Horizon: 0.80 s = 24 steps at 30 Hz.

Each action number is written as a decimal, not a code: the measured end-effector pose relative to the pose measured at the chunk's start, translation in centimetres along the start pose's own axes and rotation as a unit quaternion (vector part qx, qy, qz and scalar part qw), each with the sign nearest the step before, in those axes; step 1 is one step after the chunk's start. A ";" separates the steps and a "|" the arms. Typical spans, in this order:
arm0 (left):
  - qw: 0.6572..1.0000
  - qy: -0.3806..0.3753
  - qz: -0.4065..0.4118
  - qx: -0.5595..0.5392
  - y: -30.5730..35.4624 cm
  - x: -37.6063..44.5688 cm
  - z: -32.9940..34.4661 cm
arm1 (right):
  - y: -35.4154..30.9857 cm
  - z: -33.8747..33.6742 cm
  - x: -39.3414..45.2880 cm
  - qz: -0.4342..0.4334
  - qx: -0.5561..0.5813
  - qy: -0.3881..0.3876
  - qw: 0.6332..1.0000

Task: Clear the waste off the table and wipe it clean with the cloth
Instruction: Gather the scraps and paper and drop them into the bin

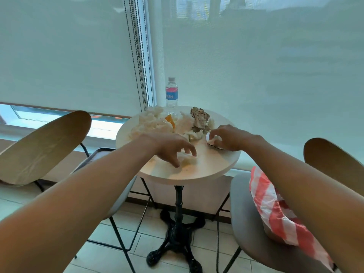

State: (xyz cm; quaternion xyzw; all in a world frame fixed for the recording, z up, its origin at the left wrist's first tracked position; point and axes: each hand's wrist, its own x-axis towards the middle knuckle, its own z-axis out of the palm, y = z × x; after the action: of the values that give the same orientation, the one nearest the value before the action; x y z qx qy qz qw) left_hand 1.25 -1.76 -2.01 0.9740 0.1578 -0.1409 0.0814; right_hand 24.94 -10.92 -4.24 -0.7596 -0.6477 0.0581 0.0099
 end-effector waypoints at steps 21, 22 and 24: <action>0.982 0.132 0.093 0.095 -3.2 0.2 -4.0 | -3.5 -1.8 -1.4 0.097 0.053 0.221 0.969; 0.979 0.142 0.094 0.108 -3.2 0.2 -4.2 | -3.7 -2.1 -1.6 0.105 0.062 0.228 0.966; 0.970 0.181 0.107 0.119 -3.3 0.4 -4.5 | -4.2 -2.5 -2.0 0.110 0.075 0.247 0.960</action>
State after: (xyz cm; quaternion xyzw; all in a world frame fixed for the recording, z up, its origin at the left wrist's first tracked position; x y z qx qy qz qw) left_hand 1.65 2.38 1.73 0.9972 0.0470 0.0299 -0.0508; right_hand 20.73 -12.06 -1.18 -0.8138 -0.5314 -0.0822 0.2204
